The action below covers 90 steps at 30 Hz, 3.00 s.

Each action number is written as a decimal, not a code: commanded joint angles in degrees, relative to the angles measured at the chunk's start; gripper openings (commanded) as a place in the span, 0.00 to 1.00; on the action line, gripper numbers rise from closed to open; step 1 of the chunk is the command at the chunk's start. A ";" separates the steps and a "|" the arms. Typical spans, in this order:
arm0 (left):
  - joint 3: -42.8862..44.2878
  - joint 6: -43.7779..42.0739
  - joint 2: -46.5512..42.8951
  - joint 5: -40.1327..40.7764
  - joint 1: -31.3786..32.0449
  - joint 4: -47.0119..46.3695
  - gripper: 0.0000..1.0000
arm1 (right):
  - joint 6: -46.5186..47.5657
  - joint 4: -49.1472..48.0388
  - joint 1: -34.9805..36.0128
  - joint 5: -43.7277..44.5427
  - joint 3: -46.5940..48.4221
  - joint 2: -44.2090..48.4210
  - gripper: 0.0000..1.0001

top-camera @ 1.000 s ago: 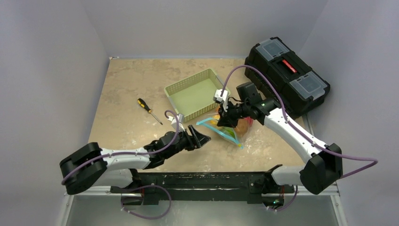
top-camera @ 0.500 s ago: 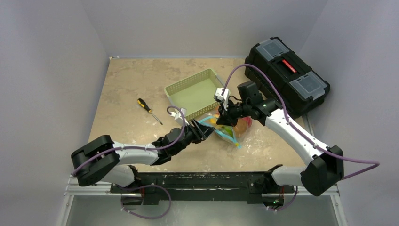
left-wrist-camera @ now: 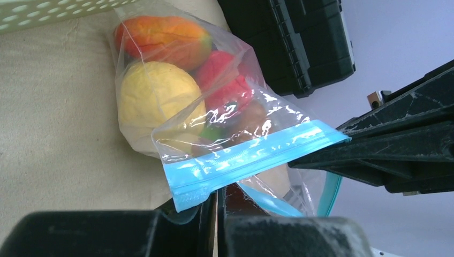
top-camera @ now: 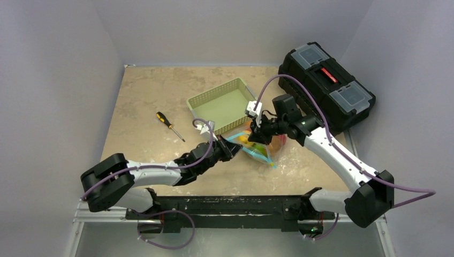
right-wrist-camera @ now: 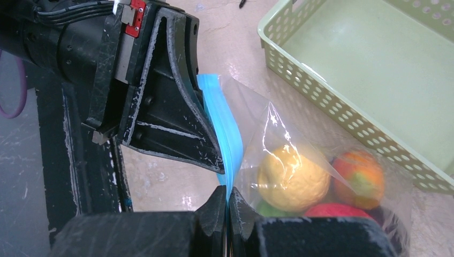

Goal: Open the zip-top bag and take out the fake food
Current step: Open the zipper of the food storage bag at the center of the board, then pick up the fake vegetable from the zipper food storage bag.

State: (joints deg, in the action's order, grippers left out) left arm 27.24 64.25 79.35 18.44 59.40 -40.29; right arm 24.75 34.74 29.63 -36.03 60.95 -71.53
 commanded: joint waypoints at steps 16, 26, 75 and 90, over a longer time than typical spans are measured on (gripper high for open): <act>-4.01 1.21 -21.48 -22.29 -8.75 39.91 0.00 | 6.38 -11.62 3.58 5.84 -8.96 5.90 0.00; -2.57 -2.85 -20.52 -18.64 -10.13 46.42 0.00 | 8.99 -5.58 5.48 5.23 -0.60 5.69 0.00; -12.43 -16.22 -33.07 -21.61 -1.12 7.77 0.95 | 4.12 -16.98 4.71 -2.45 -11.55 6.15 0.00; -7.33 -24.50 -24.66 -21.41 -1.12 10.95 0.91 | 4.06 -16.94 4.48 -2.45 -11.55 5.78 0.00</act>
State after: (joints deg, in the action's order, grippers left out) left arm 17.45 43.11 52.45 -4.05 58.15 -25.93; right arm 29.30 19.66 34.44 -37.10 49.36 -66.24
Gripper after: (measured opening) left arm 0.922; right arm 0.003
